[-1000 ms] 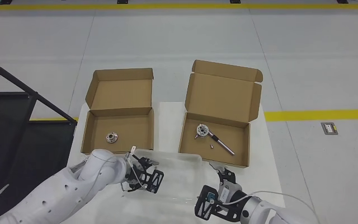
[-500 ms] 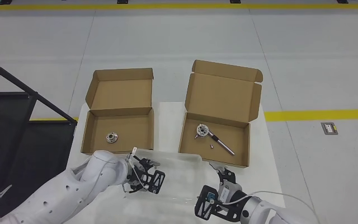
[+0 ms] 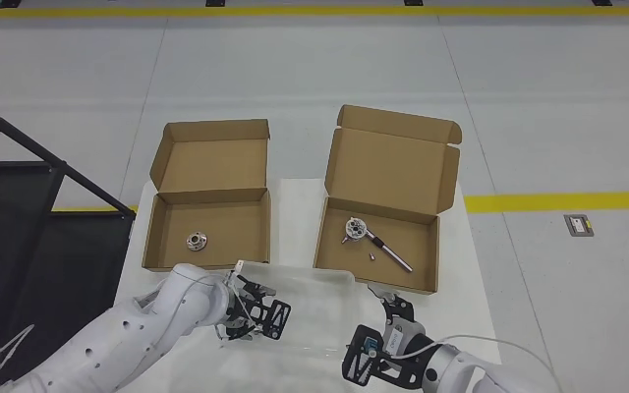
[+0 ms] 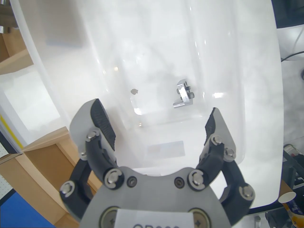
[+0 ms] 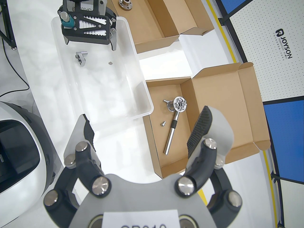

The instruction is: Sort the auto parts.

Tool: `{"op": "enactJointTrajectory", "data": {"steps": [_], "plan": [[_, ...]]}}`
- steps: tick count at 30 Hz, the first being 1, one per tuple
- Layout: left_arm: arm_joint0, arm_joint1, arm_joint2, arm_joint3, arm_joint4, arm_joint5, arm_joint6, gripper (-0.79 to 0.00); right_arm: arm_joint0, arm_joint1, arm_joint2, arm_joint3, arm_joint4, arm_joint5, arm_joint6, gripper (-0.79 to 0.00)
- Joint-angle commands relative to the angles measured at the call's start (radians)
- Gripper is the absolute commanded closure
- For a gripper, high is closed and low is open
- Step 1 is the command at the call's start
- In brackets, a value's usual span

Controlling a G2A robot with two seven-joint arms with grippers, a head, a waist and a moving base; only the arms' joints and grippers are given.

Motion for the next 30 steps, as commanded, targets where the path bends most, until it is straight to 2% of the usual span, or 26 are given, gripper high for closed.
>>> {"op": "enactJointTrajectory", "data": {"steps": [1, 13, 17, 30], "plan": [[0.0, 0.0, 0.0, 0.0, 0.001, 0.001, 0.001, -0.785, 0.0, 0.0, 0.0, 0.0, 0.0, 0.0, 0.0, -0.785], [0.0, 0.0, 0.0, 0.0, 0.001, 0.001, 0.001, -0.785, 0.0, 0.0, 0.0, 0.0, 0.0, 0.0, 0.0, -0.785], [0.026, -0.002, -0.008, 0.008, -0.003, 0.041, 0.006, -0.785, 0.0, 0.0, 0.0, 0.0, 0.0, 0.0, 0.0, -0.785], [0.033, -0.009, -0.015, 0.008, -0.007, 0.035, -0.002, -0.785, 0.0, 0.0, 0.0, 0.0, 0.0, 0.0, 0.0, -0.785]]}}
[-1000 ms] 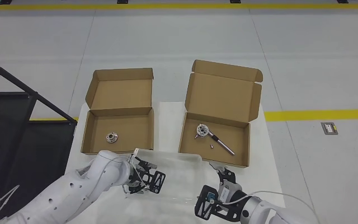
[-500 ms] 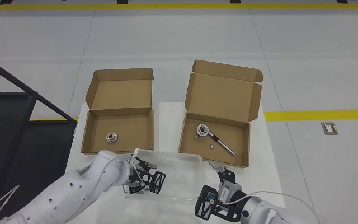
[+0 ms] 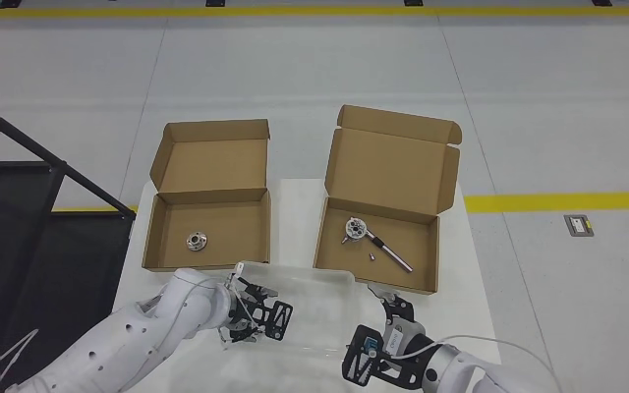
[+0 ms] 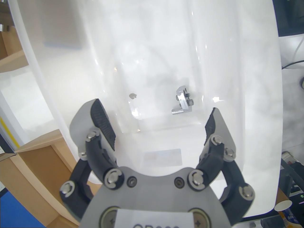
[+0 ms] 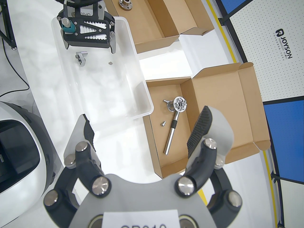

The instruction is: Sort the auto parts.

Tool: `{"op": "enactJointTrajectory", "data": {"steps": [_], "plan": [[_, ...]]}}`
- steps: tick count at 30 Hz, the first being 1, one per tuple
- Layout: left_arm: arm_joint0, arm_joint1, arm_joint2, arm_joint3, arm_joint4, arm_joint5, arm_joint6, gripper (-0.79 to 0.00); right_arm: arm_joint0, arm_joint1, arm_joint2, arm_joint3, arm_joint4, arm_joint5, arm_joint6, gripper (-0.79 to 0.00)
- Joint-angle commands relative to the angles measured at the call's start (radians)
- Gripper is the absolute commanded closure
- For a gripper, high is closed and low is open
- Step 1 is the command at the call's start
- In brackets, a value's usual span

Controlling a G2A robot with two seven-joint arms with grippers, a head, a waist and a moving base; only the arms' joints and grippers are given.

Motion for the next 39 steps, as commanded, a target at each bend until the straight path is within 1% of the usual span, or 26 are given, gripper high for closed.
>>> {"op": "enactJointTrajectory", "data": {"steps": [1, 16, 19, 22, 30, 35, 39], "plan": [[0.0, 0.0, 0.0, 0.0, 0.0, 0.0, 0.0, -0.785, 0.0, 0.0, 0.0, 0.0, 0.0, 0.0, 0.0, -0.785], [0.0, 0.0, 0.0, 0.0, 0.0, 0.0, 0.0, -0.785, 0.0, 0.0, 0.0, 0.0, 0.0, 0.0, 0.0, -0.785], [0.012, 0.0, -0.006, 0.0, 0.01, 0.015, -0.004, -0.785, 0.0, 0.0, 0.0, 0.0, 0.0, 0.0, 0.0, -0.785], [0.013, -0.003, -0.011, -0.002, 0.021, -0.02, -0.023, -0.785, 0.0, 0.0, 0.0, 0.0, 0.0, 0.0, 0.0, -0.785], [0.022, -0.021, -0.02, 0.009, -0.009, -0.069, -0.104, -0.785, 0.0, 0.0, 0.0, 0.0, 0.0, 0.0, 0.0, -0.785], [0.023, -0.042, -0.015, 0.04, -0.038, -0.067, -0.156, -0.785, 0.0, 0.0, 0.0, 0.0, 0.0, 0.0, 0.0, -0.785], [0.021, -0.065, -0.003, 0.068, -0.055, -0.071, -0.177, -0.785, 0.0, 0.0, 0.0, 0.0, 0.0, 0.0, 0.0, -0.785]]}}
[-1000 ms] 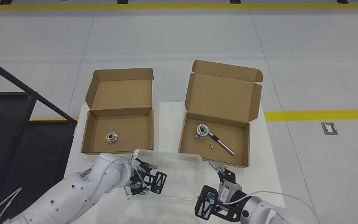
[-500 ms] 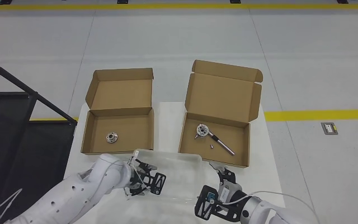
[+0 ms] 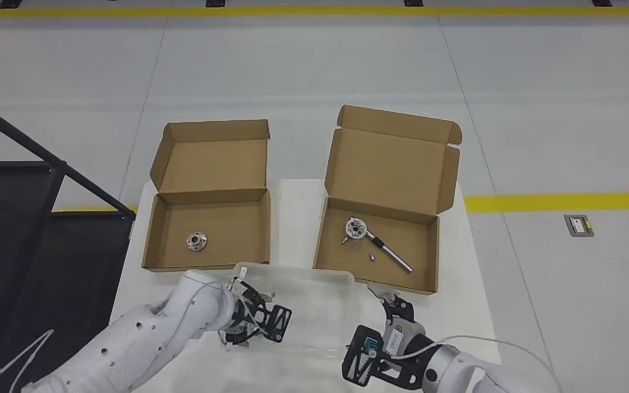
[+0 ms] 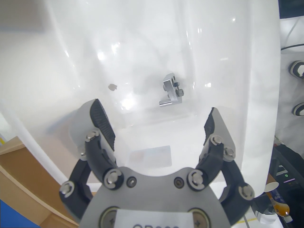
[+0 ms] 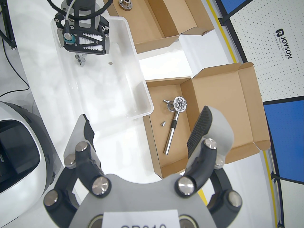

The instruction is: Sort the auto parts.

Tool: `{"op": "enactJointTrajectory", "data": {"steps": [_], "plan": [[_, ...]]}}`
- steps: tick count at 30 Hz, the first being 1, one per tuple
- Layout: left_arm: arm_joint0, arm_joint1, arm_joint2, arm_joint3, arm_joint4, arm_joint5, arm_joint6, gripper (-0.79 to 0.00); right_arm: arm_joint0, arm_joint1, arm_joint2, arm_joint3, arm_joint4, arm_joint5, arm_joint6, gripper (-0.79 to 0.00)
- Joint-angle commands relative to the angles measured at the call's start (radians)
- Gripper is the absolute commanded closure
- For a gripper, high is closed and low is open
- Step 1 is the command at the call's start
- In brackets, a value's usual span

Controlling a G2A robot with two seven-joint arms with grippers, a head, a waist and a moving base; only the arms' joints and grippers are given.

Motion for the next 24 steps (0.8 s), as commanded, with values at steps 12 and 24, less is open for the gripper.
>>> {"op": "enactJointTrajectory", "data": {"steps": [12, 24], "plan": [[-0.02, -0.062, 0.027, 0.058, 0.004, -0.007, -0.02, -0.668, 0.0, 0.0, 0.0, 0.0, 0.0, 0.0, 0.0, -0.785], [-0.016, -0.096, 0.022, 0.117, 0.017, 0.003, -0.021, -0.529, 0.0, 0.0, 0.0, 0.0, 0.0, 0.0, 0.0, -0.785]]}}
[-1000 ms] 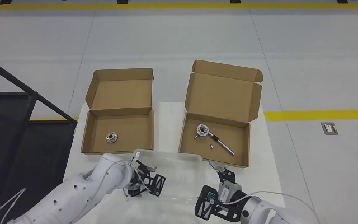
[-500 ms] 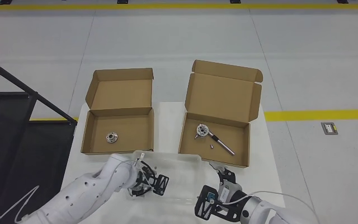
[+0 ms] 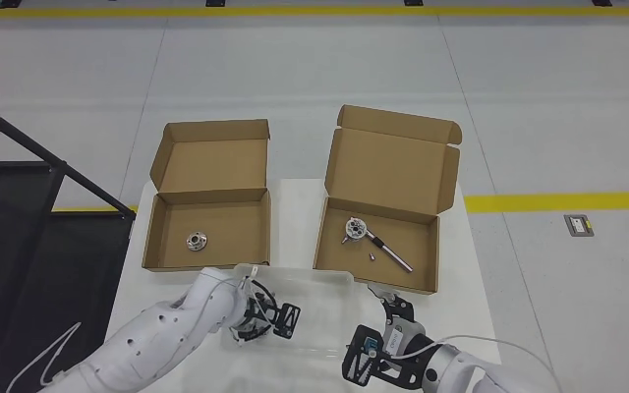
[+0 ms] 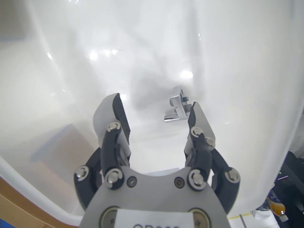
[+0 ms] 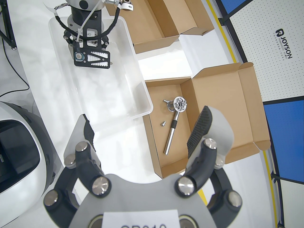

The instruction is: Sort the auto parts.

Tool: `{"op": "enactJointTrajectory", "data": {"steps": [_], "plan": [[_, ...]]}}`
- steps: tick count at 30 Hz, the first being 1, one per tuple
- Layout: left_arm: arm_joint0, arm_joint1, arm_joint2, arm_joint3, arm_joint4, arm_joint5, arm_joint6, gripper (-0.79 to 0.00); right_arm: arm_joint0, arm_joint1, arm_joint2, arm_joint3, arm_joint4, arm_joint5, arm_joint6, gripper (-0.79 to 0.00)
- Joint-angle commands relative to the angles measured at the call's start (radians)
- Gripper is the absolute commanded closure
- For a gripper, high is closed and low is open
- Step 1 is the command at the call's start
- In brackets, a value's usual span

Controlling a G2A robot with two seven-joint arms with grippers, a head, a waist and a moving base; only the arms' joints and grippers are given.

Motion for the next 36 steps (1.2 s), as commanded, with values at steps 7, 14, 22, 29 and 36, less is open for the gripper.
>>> {"op": "enactJointTrajectory", "data": {"steps": [7, 14, 22, 29, 36], "plan": [[0.006, -0.014, -0.009, 0.021, 0.011, -0.007, -0.001, -0.529, 0.0, 0.0, 0.0, 0.0, 0.0, 0.0, 0.0, -0.785], [0.008, -0.024, -0.014, 0.038, 0.025, -0.011, 0.011, -0.372, 0.0, 0.0, 0.0, 0.0, 0.0, 0.0, 0.0, -0.785], [0.004, -0.028, -0.014, 0.047, 0.04, -0.011, 0.029, -0.252, 0.0, 0.0, 0.0, 0.0, 0.0, 0.0, 0.0, -0.785], [-0.003, -0.025, -0.015, 0.038, 0.045, -0.011, 0.057, -0.031, 0.0, 0.0, 0.0, 0.0, 0.0, 0.0, 0.0, -0.785], [-0.001, -0.018, -0.019, 0.02, 0.048, -0.011, 0.069, 0.0, 0.0, 0.0, 0.0, 0.0, 0.0, 0.0, 0.0, -0.785]]}}
